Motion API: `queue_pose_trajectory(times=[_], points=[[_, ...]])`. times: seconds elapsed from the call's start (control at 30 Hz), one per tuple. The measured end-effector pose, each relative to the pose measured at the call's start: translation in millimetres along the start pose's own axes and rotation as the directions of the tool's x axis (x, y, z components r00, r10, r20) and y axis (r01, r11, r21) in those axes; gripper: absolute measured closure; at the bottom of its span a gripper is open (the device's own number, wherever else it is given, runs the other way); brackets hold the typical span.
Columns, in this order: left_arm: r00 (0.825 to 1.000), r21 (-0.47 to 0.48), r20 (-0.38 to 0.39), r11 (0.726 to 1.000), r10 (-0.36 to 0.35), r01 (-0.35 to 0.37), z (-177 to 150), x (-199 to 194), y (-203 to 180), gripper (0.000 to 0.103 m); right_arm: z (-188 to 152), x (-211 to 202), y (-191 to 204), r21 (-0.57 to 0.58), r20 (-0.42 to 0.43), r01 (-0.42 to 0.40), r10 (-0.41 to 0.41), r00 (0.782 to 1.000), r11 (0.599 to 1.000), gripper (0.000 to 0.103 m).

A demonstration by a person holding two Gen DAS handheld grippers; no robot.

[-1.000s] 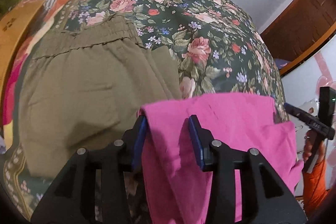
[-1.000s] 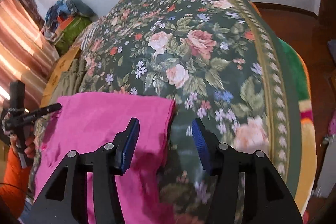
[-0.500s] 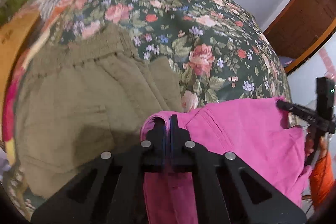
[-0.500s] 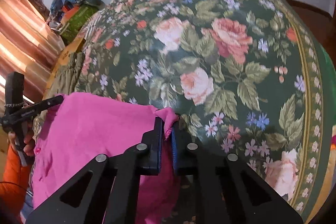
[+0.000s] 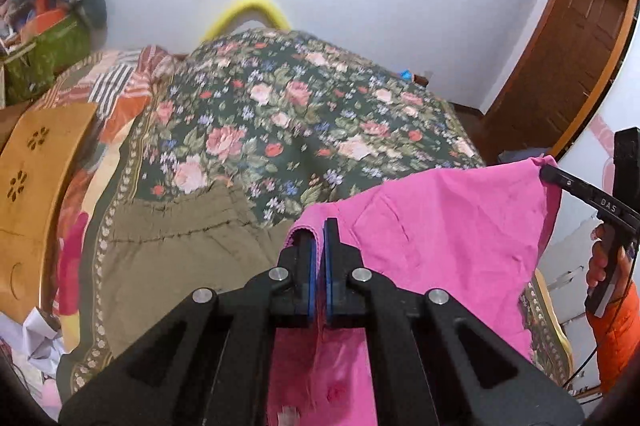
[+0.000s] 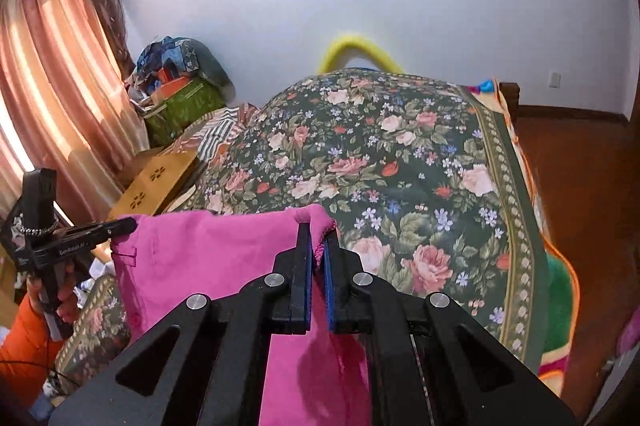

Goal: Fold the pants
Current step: 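Lift the pink pants with both grippers and fold them over lengthwise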

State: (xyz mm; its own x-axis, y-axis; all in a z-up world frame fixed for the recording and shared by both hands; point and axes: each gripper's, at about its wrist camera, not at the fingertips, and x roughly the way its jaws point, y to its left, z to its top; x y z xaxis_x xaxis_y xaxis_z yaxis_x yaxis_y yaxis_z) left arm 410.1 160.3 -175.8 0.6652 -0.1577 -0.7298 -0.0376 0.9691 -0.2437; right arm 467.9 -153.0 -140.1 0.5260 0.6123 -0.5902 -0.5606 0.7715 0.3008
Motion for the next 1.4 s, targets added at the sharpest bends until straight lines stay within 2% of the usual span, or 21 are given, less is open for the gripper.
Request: queue_pose_trajectory(times=[0.17,0.33,0.57,0.67,0.83,1.07,1.4], points=[[0.998,-0.016,-0.060,1.000,0.004,-0.005,-8.6,27.4,13.1,0.101,-10.6,20.3,-6.9,0.013,-0.033,0.003,-0.002,0.999,1.000,0.099],[0.999,-0.023,-0.050,1.000,-0.018,0.017,-6.9,29.9,12.9,0.101,-13.8,26.7,-18.4,0.065,-0.037,-0.023,0.025,0.999,0.998,0.099],[1.000,0.037,0.014,0.999,-0.022,0.022,9.5,-6.0,-6.2,0.101,-6.2,-6.4,-0.4,0.015,0.016,-0.010,0.010,1.000,1.000,0.099],[0.999,0.062,0.044,0.998,-0.025,0.023,15.3,-24.2,-14.7,0.101,5.3,-28.6,8.1,0.003,0.074,0.019,-0.019,0.997,1.000,0.099],[0.997,0.108,0.063,0.994,-0.033,0.026,5.7,-53.9,-21.9,0.101,8.4,-58.1,26.9,-0.009,0.110,-0.015,0.016,0.994,1.000,0.099],[0.999,0.110,-0.002,0.993,-0.047,0.047,-31.7,-77.3,-11.7,0.101,-28.8,-91.9,68.5,-0.062,0.076,-0.066,0.071,0.995,0.996,0.099],[0.999,0.127,-0.030,0.991,-0.043,0.047,-90.0,-118.4,-3.4,0.101,-94.5,-131.7,105.4,-0.016,0.042,-0.166,0.166,0.985,0.986,0.099]])
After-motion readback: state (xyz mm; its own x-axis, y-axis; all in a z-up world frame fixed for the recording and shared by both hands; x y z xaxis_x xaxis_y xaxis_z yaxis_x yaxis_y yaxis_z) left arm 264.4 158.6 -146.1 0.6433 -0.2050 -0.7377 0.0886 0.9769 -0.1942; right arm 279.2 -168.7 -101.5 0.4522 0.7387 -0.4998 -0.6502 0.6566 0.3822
